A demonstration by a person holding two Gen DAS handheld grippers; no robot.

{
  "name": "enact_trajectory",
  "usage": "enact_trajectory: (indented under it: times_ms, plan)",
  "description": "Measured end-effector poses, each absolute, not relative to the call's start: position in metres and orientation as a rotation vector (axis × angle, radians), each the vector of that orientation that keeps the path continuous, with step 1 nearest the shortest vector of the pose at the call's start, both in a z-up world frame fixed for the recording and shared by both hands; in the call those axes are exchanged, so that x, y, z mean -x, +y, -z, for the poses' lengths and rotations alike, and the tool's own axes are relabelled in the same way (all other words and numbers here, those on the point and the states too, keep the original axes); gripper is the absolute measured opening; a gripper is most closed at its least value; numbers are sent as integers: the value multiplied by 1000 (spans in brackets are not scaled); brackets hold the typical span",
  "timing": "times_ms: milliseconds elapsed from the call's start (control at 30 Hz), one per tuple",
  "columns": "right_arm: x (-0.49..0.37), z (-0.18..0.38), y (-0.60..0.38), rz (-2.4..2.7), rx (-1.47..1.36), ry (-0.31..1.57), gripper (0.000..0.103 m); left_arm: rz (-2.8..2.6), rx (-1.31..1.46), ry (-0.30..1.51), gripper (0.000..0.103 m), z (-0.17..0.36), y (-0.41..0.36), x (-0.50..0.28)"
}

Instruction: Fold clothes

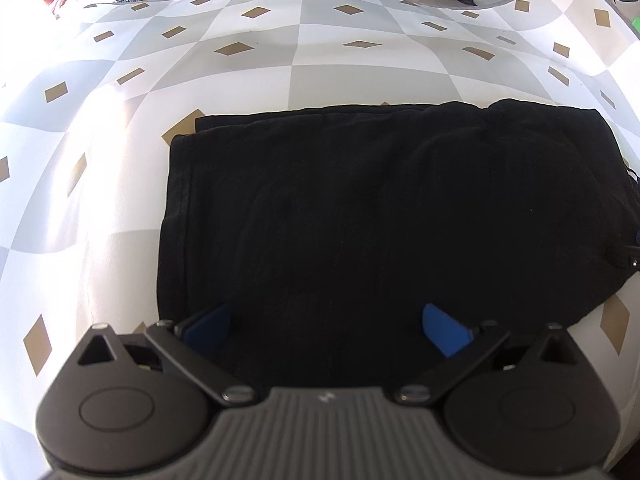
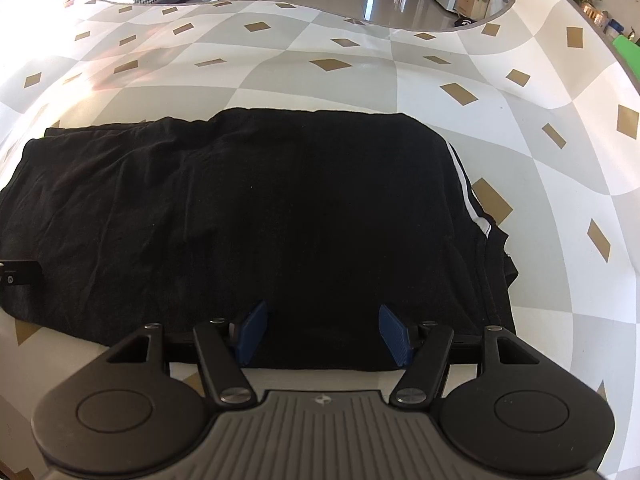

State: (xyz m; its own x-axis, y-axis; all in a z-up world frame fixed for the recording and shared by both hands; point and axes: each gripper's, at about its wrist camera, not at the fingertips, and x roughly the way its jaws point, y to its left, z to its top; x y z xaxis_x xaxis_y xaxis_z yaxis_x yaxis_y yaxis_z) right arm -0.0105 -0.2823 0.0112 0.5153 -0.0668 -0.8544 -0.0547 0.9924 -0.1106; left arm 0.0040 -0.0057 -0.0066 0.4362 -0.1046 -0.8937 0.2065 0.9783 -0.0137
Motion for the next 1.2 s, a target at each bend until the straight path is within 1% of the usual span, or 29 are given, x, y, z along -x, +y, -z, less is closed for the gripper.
enact_trajectory:
  times_ms: [233,933,1100,1200]
  plan:
    - [20,-7,-285,47,69,1007,62,183,-90,1104,103,5,1,9]
    - [30,-3,-288,89,29,961,67,148,-70,1092,103,1,7,34]
    - [30,-3,-288,91,24,962,67,141,-63,1093,103,0,9,37]
    - [30,-9,-286,95,16,952,66,135,-52,1096,103,-2,11,38]
